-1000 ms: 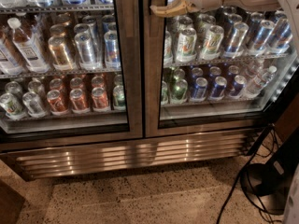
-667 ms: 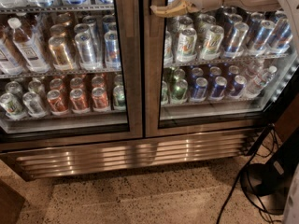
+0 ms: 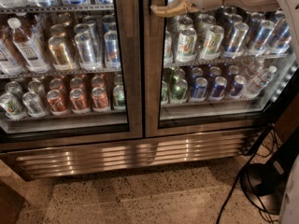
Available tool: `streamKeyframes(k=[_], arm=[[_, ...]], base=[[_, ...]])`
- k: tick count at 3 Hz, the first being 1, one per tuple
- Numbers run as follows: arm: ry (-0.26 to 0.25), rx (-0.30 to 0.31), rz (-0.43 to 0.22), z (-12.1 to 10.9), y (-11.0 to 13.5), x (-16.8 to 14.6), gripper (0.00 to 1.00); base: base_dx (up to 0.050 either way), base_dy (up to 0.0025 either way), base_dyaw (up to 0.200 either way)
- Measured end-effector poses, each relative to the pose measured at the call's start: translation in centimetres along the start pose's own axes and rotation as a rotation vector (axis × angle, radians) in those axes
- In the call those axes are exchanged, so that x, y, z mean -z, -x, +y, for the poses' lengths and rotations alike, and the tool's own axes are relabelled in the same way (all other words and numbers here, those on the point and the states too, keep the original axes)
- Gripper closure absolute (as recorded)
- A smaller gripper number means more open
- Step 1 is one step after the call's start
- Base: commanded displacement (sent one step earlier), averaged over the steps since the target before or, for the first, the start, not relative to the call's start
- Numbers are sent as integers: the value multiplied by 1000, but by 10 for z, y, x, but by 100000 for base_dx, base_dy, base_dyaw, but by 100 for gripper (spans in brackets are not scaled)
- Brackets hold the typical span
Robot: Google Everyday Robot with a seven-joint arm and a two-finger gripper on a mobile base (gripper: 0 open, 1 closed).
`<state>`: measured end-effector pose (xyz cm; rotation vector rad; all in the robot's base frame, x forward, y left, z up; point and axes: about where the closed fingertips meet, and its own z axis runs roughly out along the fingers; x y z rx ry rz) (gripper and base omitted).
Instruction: Open right fridge door
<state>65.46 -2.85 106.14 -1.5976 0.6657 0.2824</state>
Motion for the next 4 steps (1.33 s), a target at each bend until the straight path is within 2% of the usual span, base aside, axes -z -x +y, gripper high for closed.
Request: streamKeyframes(k=[1, 2, 3, 4], arm=[[0, 0, 0, 0, -1, 1, 81], [-1, -88, 34, 13, -26, 15, 58], [-1, -88, 34, 14, -18, 12, 61], [-1, -87, 33, 17, -14, 11, 84]], base=[[0, 0, 0], [0, 0, 0], [0, 0, 0], [0, 0, 0]])
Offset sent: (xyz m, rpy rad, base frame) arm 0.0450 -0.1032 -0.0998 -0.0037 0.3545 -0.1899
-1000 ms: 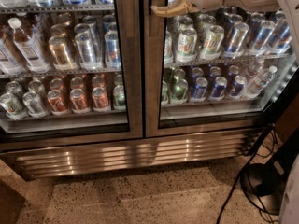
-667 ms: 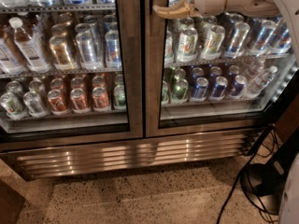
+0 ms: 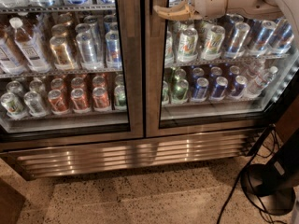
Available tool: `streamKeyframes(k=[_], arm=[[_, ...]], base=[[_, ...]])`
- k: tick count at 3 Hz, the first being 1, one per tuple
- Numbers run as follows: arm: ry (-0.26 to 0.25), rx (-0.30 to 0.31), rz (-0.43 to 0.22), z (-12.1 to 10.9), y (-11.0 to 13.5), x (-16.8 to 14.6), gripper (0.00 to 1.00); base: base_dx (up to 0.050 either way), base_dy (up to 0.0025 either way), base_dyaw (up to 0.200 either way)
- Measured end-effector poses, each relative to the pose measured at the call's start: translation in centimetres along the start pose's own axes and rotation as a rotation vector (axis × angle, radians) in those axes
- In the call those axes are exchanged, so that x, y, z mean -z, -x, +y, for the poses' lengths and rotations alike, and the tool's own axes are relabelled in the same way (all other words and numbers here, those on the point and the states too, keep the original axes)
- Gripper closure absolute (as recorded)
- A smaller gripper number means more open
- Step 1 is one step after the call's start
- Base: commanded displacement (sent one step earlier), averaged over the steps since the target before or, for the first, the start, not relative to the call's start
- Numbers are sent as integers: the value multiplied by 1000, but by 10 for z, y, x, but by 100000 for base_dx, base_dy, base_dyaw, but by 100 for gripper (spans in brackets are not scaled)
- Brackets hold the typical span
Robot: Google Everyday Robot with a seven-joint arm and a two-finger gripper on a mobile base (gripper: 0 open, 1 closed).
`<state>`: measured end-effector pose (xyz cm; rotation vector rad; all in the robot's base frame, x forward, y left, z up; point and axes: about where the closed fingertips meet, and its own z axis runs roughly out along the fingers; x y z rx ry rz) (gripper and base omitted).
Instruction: Open right fridge door
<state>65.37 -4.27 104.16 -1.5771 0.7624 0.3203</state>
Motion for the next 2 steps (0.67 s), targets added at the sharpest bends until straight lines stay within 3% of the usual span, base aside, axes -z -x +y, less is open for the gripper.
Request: streamKeyframes(k=[1, 2], arm=[[13, 24, -114, 1, 12, -22, 100], [13, 24, -114, 2, 11, -15, 100]], base=[[0, 0, 0], [0, 0, 0]])
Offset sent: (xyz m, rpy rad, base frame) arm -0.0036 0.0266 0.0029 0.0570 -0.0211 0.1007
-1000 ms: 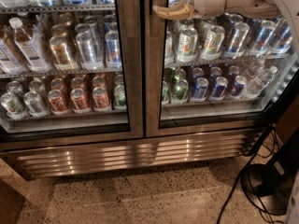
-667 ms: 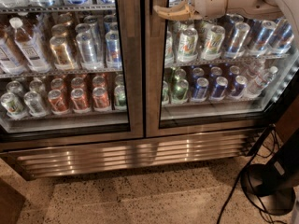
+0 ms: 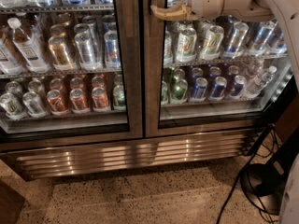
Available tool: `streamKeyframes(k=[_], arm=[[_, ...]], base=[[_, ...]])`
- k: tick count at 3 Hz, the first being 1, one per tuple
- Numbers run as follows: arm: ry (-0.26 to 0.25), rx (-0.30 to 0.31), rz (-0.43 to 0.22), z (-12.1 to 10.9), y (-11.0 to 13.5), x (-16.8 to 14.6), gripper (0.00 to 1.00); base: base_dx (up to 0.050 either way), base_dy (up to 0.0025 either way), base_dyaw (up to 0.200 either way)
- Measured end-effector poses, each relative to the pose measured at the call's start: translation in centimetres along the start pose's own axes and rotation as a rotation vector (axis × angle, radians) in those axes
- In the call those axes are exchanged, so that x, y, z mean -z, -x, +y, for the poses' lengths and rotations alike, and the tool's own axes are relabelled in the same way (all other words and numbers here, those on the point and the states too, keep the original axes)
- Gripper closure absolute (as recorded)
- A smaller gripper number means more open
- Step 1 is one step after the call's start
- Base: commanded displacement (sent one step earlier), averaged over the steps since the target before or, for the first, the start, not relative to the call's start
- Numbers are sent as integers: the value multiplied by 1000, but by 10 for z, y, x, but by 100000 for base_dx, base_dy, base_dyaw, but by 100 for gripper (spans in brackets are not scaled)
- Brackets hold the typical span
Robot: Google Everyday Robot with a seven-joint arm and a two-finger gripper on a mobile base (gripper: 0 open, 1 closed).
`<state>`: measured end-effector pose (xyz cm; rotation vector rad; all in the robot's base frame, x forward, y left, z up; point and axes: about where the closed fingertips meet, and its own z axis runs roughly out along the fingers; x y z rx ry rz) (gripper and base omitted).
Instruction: Open right fridge door
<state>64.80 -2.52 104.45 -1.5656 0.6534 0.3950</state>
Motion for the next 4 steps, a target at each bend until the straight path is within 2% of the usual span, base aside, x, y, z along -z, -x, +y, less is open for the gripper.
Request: streamKeyframes(k=[3, 4], arm=[[13, 6, -3, -1, 0, 4, 100], [21, 19, -23, -1, 6, 6, 100]], base=[[0, 0, 0], [0, 0, 0]])
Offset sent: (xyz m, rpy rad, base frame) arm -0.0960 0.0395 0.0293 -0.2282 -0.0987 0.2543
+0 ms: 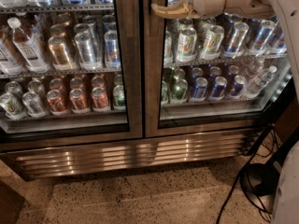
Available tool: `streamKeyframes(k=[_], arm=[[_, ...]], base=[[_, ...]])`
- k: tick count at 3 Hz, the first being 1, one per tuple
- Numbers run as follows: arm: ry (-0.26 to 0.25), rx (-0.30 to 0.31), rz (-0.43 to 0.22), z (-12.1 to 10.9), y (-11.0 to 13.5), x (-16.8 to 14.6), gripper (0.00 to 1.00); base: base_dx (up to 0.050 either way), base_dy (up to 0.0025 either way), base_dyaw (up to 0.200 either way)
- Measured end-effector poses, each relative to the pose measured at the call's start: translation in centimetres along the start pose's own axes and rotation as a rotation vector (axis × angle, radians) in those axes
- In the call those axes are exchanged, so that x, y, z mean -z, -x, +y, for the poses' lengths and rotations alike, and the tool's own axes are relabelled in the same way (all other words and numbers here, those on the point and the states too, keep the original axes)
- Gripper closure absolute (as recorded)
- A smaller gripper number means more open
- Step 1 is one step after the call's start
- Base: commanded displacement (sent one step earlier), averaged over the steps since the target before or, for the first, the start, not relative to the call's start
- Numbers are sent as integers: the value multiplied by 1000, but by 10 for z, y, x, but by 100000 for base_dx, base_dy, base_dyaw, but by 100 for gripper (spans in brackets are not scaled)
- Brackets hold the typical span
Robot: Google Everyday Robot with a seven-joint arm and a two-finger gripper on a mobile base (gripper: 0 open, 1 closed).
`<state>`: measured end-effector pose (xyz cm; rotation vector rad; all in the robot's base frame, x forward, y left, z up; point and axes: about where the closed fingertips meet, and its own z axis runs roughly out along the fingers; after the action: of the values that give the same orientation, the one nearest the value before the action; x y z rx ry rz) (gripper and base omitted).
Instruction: Open right fridge door
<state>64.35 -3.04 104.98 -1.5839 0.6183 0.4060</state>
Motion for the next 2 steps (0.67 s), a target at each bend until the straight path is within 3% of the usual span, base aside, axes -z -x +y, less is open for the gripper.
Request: streamKeyframes(k=[2], arm=[[5, 11, -15, 0, -1, 2, 100]], base=[[0, 0, 0]])
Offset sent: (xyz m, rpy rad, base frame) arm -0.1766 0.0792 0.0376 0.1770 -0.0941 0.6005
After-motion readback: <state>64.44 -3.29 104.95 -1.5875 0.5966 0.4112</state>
